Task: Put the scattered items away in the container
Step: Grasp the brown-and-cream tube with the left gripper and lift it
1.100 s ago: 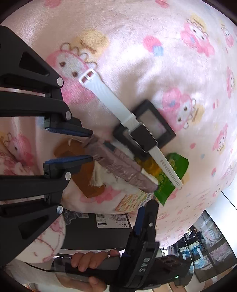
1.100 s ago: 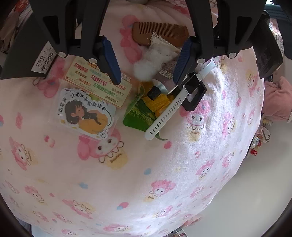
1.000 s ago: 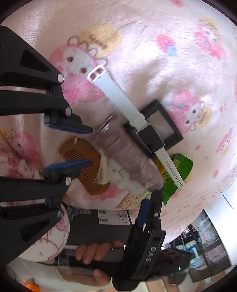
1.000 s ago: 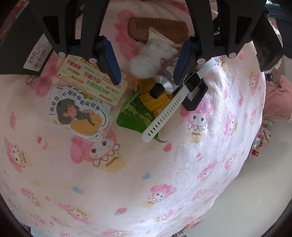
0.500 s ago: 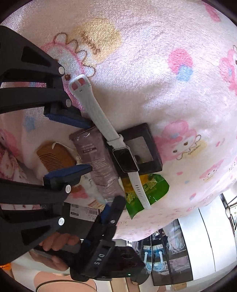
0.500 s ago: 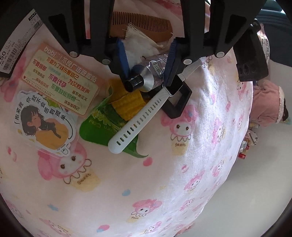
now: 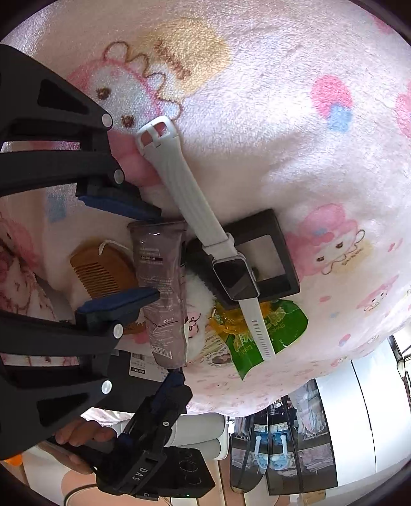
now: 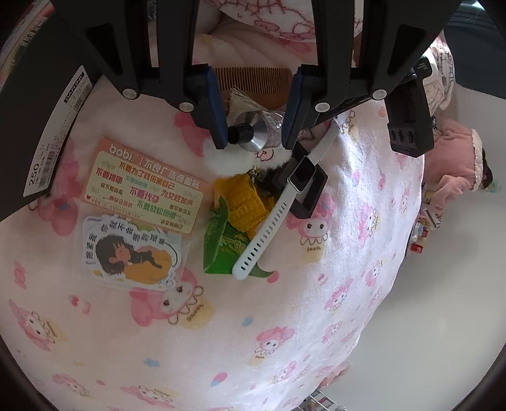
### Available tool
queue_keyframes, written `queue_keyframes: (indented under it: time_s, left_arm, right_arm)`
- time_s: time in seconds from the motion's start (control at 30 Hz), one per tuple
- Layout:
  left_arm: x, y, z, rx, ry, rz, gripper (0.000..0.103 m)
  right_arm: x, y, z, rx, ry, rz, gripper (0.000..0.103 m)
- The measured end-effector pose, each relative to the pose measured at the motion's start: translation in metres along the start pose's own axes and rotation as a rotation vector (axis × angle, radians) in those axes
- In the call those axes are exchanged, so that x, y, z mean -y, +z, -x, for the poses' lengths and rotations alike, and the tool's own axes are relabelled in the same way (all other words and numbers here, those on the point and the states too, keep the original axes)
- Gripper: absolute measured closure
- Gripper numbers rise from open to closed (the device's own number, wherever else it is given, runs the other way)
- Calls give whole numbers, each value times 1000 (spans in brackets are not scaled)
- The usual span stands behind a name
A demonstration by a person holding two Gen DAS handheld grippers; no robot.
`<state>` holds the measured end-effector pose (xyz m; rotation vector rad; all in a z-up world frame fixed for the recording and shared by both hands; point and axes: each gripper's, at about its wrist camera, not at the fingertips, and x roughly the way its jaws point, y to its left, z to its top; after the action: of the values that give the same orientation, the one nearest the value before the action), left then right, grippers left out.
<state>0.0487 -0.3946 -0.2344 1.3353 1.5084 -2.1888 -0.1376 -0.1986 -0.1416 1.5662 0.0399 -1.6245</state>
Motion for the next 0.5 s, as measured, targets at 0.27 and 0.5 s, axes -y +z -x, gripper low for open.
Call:
queue_keyframes:
  time_s: [0.27,0.5]
  left_arm:
    - [10,-12,10,27,-50,-75,62]
    - [14,-8,-4,1,-15,-40,61]
  right_arm:
    - [3,-16,-9,-4,-11,-2,71]
    - [13,-22,-6,0,-118,-57,70]
